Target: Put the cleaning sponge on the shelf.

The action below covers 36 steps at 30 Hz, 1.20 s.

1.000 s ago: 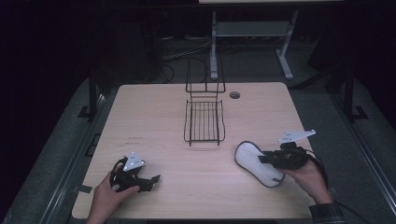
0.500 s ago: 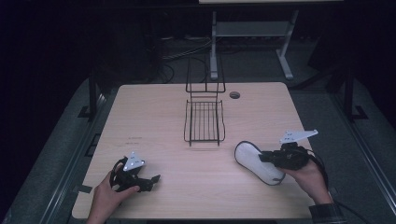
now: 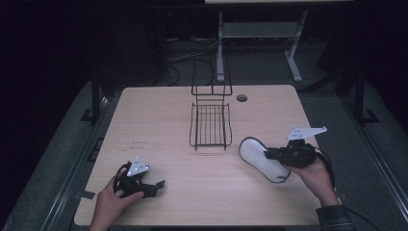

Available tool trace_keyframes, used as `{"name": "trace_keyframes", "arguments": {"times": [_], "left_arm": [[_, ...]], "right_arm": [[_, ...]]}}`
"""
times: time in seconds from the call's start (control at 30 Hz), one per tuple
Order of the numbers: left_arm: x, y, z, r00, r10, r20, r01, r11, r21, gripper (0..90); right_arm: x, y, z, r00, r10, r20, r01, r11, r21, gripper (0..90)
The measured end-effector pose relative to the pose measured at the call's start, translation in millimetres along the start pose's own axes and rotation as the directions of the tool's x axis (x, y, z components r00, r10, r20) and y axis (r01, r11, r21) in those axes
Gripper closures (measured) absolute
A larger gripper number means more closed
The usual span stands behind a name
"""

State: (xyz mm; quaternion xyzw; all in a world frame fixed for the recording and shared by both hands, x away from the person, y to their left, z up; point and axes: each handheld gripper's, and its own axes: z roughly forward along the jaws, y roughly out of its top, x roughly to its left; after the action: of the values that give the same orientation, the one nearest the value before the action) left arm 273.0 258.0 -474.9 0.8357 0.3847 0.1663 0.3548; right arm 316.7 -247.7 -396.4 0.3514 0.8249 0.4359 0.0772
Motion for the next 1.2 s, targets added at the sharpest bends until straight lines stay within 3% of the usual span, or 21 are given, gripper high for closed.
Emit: {"name": "trace_keyframes", "arguments": {"times": [0.7,1.2], "left_arm": [[0.0,0.0,0.0,1.0000,0.000,0.000,0.000,1.0000,0.000,12.4],[0.2,0.1,0.0,1.0000,0.003,-0.001,-0.003,1.0000,0.000,12.4]], "right_arm": [[-0.7,36.8,13.4,0.9998,-0.015,0.010,0.015,0.997,-0.072,80.2],[-2.7,62.9,34.6,0.9999,-0.014,0.001,0.014,0.995,-0.101,80.2]]}}
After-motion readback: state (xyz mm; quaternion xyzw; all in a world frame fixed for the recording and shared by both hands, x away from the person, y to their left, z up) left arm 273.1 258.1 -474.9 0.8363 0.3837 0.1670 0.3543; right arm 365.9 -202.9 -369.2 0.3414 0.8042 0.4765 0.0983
